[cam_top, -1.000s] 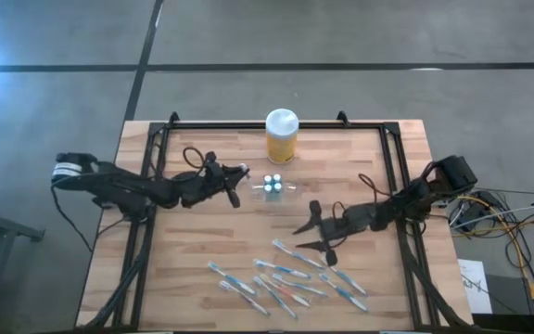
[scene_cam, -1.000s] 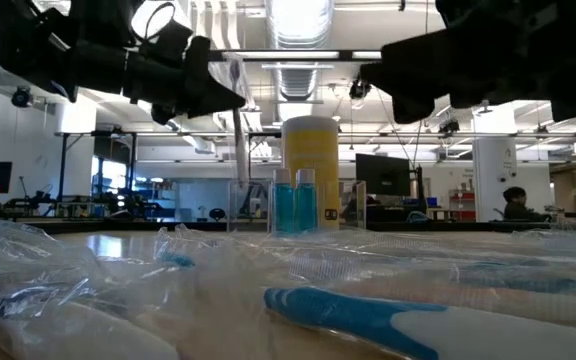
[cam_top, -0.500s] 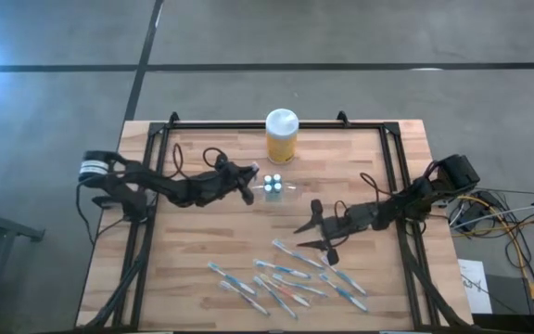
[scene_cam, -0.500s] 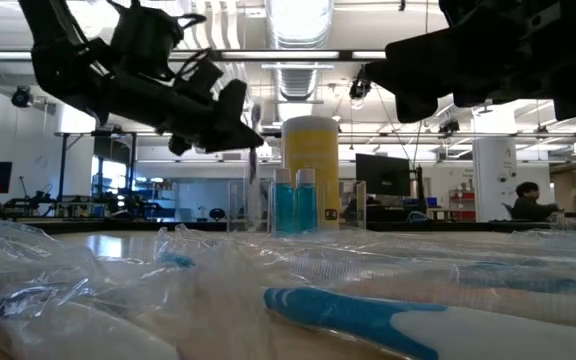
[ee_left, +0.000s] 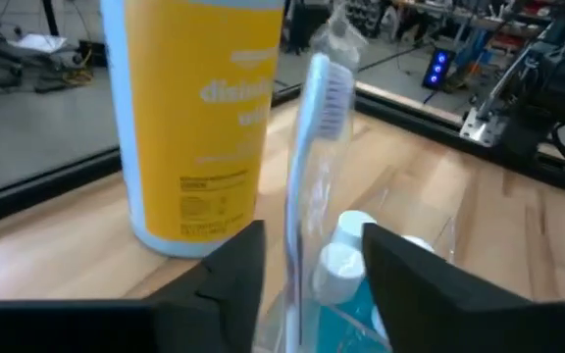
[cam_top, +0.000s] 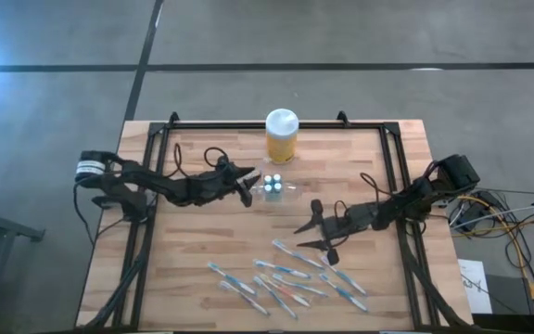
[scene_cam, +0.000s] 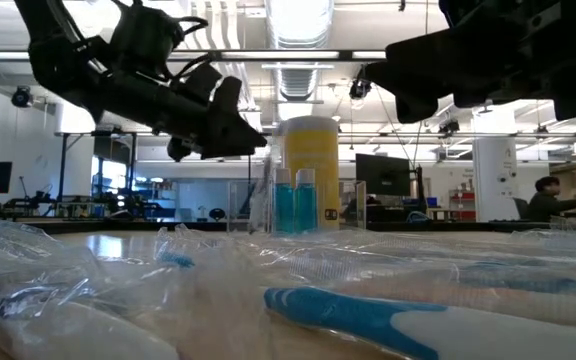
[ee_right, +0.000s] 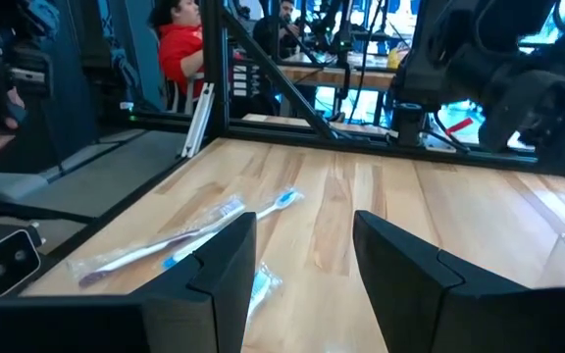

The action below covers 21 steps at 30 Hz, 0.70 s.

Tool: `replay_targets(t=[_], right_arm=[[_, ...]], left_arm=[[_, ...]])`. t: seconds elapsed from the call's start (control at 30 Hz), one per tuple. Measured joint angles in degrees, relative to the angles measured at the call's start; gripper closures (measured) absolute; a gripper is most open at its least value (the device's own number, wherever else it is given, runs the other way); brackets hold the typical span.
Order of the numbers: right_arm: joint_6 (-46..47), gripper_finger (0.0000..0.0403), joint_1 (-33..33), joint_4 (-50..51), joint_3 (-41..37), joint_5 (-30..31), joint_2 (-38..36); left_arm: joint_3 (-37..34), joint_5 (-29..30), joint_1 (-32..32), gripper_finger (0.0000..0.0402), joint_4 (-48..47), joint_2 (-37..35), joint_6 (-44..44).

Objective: Pick & Place toothbrushing station
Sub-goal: Put the purple toothbrush into the transparent organizer, then put the blue toothbrush into the transparent organizer

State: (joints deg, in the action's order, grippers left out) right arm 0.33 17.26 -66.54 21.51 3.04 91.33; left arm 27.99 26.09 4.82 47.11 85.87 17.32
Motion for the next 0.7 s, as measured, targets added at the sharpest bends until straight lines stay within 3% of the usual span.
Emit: replay_targets(t=[0.17,0.33,0.5,0.6,0.7], right_arm=[[1.43,0.0236,0.00,0.13,-0.60,-0.01,0.00],[1.62,0.0236,0.00,0.08,-1.06,-0.01,-0.04],[1.49,0.0236,0.02,0.16,-1.00,-0.03,-0.09],[3.17,0.0236,0.02,0.24,-1.53,-0.06,-0.09],[5.27,0.0236,0.00,0.31,-1.98,-0.06,-0.09]], left_arm=[[-0.02,1.08,0.00,0.0161,-4.17,-6.28,0.13],[-0.02,-1.90,-1.52,0.0135,-8.91,-16.68,-2.69],[-0.02,-7.18,-6.84,0.0145,-19.48,-29.81,-2.72],[-0.02,-7.37,-12.48,0.0167,-26.59,-36.27,-2.64],[-0.11,-3.88,-18.75,0.0206,-31.55,-40.29,-2.14]])
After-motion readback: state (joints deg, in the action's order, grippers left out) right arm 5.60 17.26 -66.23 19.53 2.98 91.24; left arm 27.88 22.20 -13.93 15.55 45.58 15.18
